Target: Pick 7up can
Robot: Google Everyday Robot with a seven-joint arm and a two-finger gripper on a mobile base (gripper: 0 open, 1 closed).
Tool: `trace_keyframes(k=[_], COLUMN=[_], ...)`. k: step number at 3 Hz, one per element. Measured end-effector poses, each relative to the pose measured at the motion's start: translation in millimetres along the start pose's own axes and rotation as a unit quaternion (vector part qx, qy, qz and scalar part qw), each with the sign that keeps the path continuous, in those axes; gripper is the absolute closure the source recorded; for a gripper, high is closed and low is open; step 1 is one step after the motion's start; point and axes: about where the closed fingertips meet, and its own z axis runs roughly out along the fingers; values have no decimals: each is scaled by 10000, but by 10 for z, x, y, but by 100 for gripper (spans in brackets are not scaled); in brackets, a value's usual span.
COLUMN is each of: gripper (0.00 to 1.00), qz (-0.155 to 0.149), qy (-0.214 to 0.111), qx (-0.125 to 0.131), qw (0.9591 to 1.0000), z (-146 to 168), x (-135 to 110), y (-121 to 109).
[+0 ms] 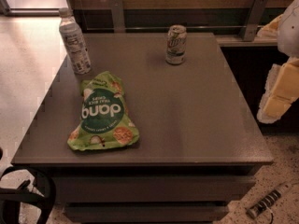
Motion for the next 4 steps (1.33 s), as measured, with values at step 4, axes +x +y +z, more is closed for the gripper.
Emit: trace_keyframes(k=[4], gripper=[0], qz=[1355], qy=[-2451], qx=[1430], qw=[9493], z=[98], x=[-56], y=[-1193])
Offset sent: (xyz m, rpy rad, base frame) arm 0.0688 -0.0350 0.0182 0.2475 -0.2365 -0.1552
